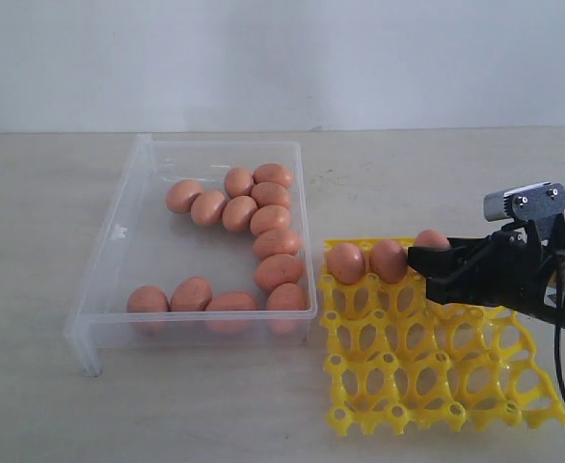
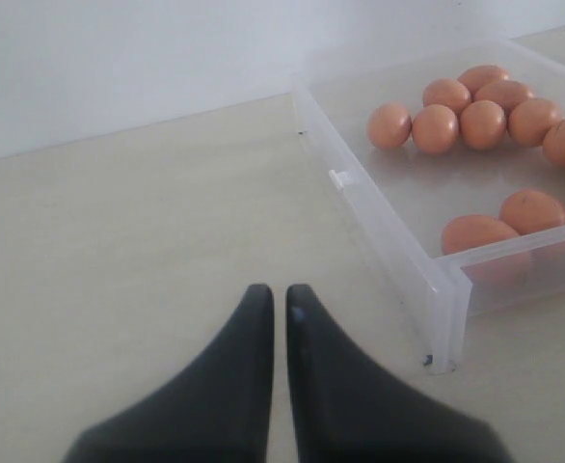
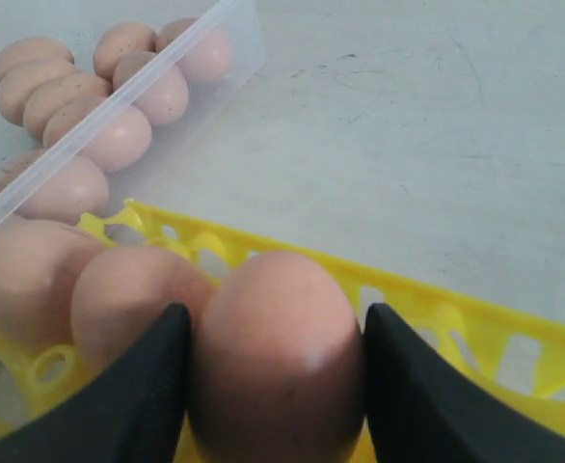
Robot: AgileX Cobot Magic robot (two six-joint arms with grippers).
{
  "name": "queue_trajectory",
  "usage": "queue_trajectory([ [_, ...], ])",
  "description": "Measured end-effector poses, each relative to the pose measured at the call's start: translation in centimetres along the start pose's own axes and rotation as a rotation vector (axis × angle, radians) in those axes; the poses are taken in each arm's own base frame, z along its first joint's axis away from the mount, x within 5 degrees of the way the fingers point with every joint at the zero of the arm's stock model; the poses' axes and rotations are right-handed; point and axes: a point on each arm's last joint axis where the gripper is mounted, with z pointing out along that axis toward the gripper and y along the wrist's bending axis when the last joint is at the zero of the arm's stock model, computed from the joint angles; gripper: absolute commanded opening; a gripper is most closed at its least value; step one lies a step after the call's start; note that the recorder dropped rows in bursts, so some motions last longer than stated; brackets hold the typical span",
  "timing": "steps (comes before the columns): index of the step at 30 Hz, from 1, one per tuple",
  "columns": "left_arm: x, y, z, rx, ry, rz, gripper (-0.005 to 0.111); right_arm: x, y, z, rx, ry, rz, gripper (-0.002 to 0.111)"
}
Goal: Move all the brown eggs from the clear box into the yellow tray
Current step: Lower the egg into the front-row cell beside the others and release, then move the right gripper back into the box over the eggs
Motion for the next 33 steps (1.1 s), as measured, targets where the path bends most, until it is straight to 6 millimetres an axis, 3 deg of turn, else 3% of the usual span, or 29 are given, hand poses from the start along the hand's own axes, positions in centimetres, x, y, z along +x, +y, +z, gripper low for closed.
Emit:
queue_trajectory([
  [5,0.0,0.0,0.0,0.000,0.000,0.000,0.004,0.0,0.0,0.0,0.003,-0.001,-0.012,0.043],
  [9,0.0,0.0,0.0,0.000,0.000,0.000,0.004,0.0,0.0,0.0,0.003,-0.001,-0.017,0.052],
  [23,0.0,0.0,0.0,0.000,0.000,0.000,0.004,-1.3,0.5,-0.1,-0.049,-0.145,-0.030,0.051],
  [27,0.0,0.0,0.0,0.000,0.000,0.000,0.004,-3.0,0.8,-0.8,-0.052,-0.213,-0.060,0.051],
  [29,0.0,0.0,0.0,0.000,0.000,0.000,0.004,-5.5,1.4,-1.8,-0.051,-0.302,-0.095,0.051],
  [31,0.0,0.0,0.0,0.000,0.000,0.000,0.004,-7.6,2.3,-3.0,-0.082,-0.375,-0.059,0.038],
  [32,0.0,0.0,0.0,0.000,0.000,0.000,0.004,-8.1,2.6,-3.3,-0.096,-0.391,-0.035,0.025],
  [33,0.0,0.0,0.0,0.000,0.000,0.000,0.004,-9.0,3.7,-3.4,-0.141,-0.414,-0.023,0.018],
])
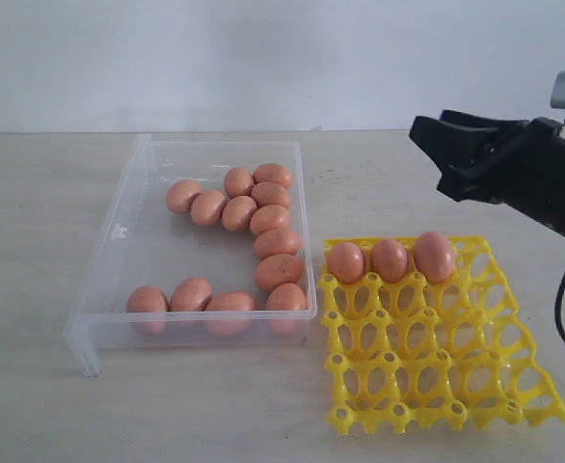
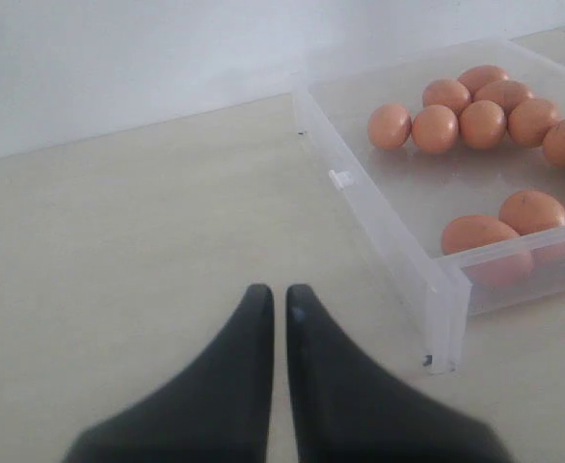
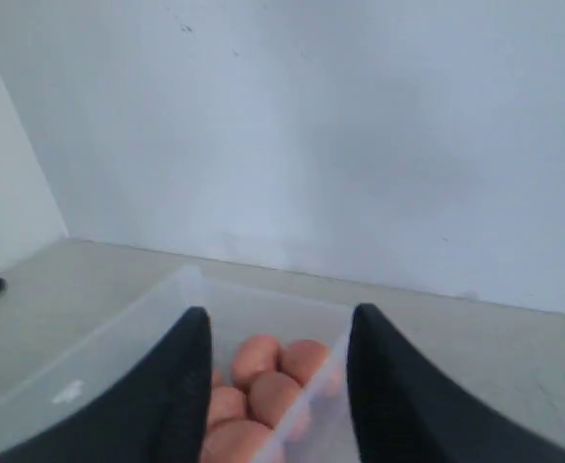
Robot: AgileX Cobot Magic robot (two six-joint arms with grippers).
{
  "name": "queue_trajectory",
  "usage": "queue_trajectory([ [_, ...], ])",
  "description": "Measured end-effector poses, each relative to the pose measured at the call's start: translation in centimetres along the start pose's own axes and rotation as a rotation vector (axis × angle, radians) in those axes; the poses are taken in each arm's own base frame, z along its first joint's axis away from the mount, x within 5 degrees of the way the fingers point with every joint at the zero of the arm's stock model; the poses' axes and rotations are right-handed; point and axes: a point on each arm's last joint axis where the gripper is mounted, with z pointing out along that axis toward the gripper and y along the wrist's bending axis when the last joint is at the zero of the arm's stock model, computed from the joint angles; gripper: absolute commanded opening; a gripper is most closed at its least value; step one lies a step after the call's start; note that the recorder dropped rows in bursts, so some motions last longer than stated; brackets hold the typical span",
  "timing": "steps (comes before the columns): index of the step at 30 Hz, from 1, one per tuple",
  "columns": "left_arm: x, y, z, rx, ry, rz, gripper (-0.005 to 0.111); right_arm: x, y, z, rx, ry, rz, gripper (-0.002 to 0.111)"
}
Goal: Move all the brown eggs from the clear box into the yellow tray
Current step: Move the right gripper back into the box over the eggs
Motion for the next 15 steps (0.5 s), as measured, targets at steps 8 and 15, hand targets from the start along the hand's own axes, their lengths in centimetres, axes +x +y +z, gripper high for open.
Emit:
queue_trajectory([
  [8,0.0,0.0,0.0,0.000,0.000,0.000,0.004,-2.7,9.5,11.3,-0.029,0.444,-0.257,0.000],
  [15,0.0,0.0,0.0,0.000,0.000,0.000,0.004,0.8,15.4,16.3,-0.021,0.632,-0.508,0.000],
])
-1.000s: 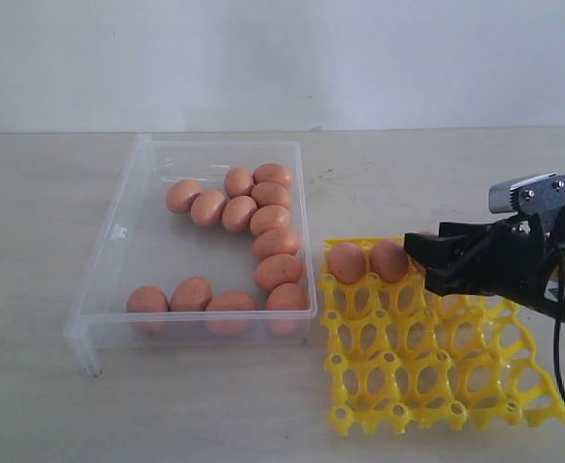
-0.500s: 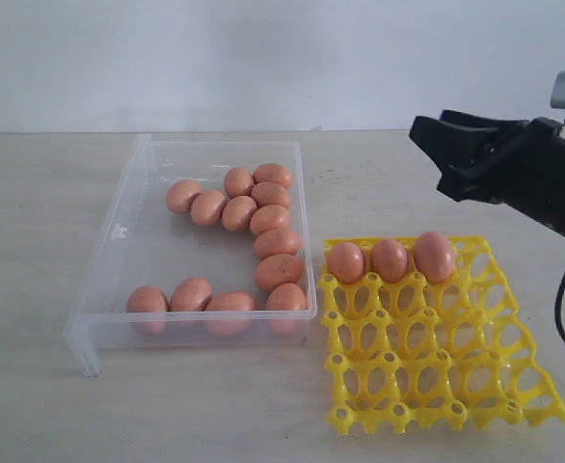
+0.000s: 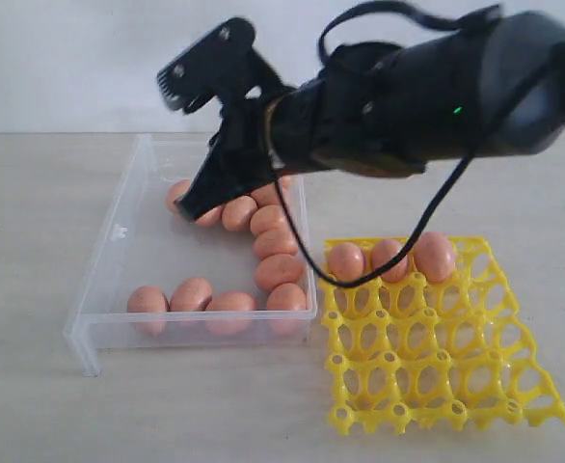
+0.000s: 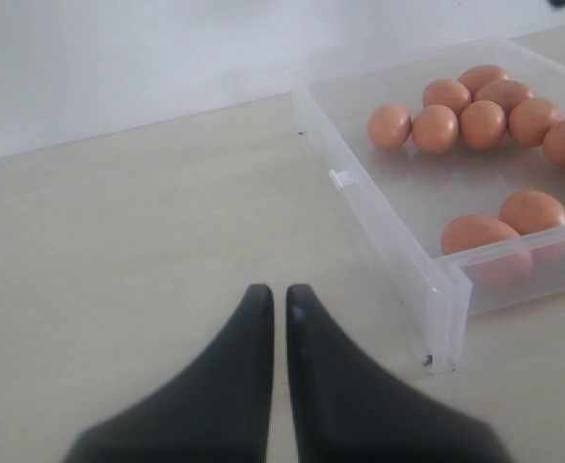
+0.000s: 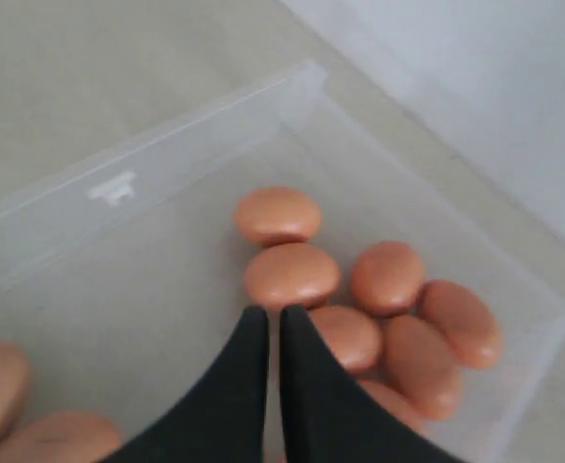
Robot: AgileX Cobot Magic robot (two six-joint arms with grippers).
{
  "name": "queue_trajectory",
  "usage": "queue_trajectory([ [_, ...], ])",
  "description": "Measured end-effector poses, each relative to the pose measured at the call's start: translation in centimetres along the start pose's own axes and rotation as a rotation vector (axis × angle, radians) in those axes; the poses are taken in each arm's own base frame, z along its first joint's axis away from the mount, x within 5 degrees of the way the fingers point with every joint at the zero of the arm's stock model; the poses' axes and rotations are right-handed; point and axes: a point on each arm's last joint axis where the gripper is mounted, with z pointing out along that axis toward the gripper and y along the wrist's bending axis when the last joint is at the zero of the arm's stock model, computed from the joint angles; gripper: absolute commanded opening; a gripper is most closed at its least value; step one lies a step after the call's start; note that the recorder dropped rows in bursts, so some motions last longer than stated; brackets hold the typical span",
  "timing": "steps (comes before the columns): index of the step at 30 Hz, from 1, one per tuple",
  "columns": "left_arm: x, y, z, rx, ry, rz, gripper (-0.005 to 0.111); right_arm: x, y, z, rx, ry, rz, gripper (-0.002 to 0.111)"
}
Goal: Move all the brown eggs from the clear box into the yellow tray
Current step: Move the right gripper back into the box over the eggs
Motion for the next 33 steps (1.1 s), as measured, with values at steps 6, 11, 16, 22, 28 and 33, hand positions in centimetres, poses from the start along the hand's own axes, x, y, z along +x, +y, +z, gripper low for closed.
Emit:
queue_trajectory([
  [6,0.0,0.0,0.0,0.000,0.000,0.000,0.004,1.6,5.0,3.7,-0.210,-0.074,0.104,0.000],
  [11,0.0,0.0,0.0,0.000,0.000,0.000,0.004,-0.8,6.6,3.7,-0.404,-0.416,0.135,0.000],
  [16,0.0,0.0,0.0,0.000,0.000,0.000,0.004,-4.7,6.7,1.9,-0.466,-0.784,0.019,0.000],
  [22,0.0,0.0,0.0,0.000,0.000,0.000,0.004,-6.0,9.1,1.0,-0.524,-0.800,-0.506,0.000],
  [28,0.0,0.0,0.0,0.000,0.000,0.000,0.004,-3.8,10.6,3.1,-0.192,-0.192,-0.459,0.000],
  [33,0.0,0.0,0.0,0.000,0.000,0.000,0.004,-3.4,5.6,3.6,0.028,0.049,0.051,0.000],
])
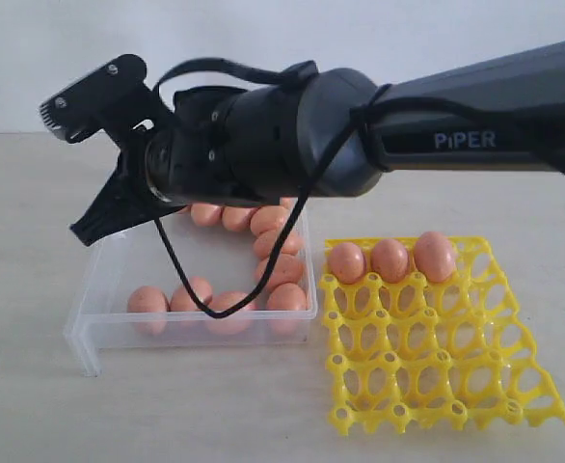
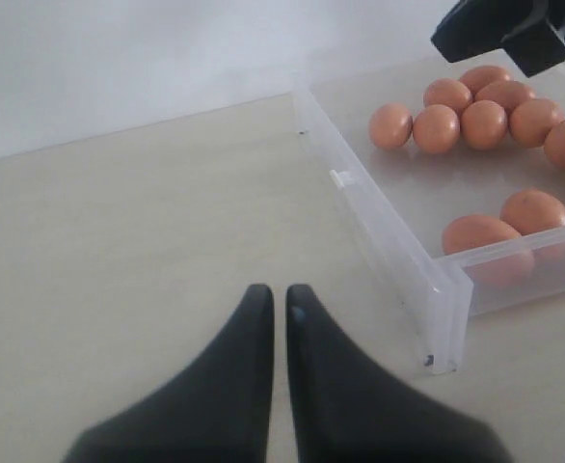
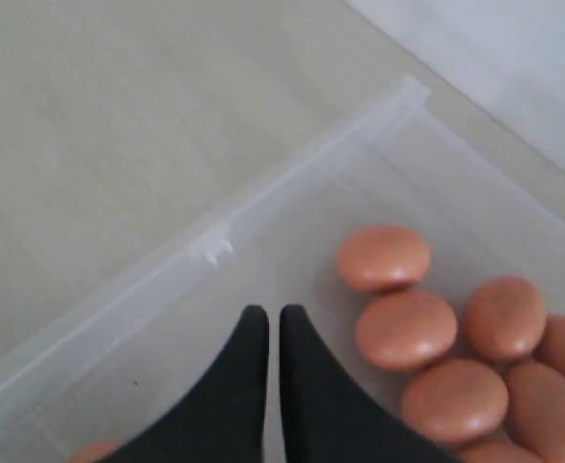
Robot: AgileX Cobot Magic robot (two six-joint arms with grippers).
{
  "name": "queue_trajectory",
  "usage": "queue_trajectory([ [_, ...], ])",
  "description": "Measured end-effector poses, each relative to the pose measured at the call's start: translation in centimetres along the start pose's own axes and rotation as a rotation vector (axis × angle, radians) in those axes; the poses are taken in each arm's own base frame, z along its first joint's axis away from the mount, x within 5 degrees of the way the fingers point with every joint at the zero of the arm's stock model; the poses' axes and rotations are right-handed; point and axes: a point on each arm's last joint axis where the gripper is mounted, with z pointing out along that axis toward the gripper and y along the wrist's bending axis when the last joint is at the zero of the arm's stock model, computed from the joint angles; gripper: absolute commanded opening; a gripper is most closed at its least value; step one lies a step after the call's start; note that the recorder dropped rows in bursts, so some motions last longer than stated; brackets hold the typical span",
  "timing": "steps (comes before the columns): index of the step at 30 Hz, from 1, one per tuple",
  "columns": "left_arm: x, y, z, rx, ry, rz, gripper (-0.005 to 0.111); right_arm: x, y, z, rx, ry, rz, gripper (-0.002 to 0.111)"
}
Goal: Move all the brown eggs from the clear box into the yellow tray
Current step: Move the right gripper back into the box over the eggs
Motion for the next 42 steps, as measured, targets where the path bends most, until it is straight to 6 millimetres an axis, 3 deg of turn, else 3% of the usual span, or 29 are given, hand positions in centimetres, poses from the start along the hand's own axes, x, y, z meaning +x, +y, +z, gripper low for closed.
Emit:
queue_trajectory([
  [4,0.0,0.0,0.0,0.000,0.000,0.000,0.004,1.4,-3.3,1.7,-0.009,0.355,0.041,0.000],
  [7,0.0,0.0,0.0,0.000,0.000,0.000,0.004,2.6,-3.4,2.0,-0.084,0.494,-0.050,0.001],
  [9,0.0,0.0,0.0,0.000,0.000,0.000,0.004,2.6,-2.8,1.9,-0.144,0.500,-0.095,0.011],
  [13,0.0,0.0,0.0,0.000,0.000,0.000,0.004,2.3,-1.4,1.6,-0.256,0.485,-0.094,0.044],
  [15,0.0,0.0,0.0,0.000,0.000,0.000,0.004,2.1,-1.0,1.6,-0.294,0.464,-0.055,0.049],
  [24,0.0,0.0,0.0,0.000,0.000,0.000,0.004,0.7,0.0,2.0,-0.375,0.329,0.131,0.050],
  [31,0.0,0.0,0.0,0.000,0.000,0.000,0.004,3.1,1.1,4.6,-0.393,0.390,0.170,0.050],
  [42,0.0,0.0,0.0,0.000,0.000,0.000,0.004,5.6,1.9,6.7,-0.405,0.455,0.196,0.050],
])
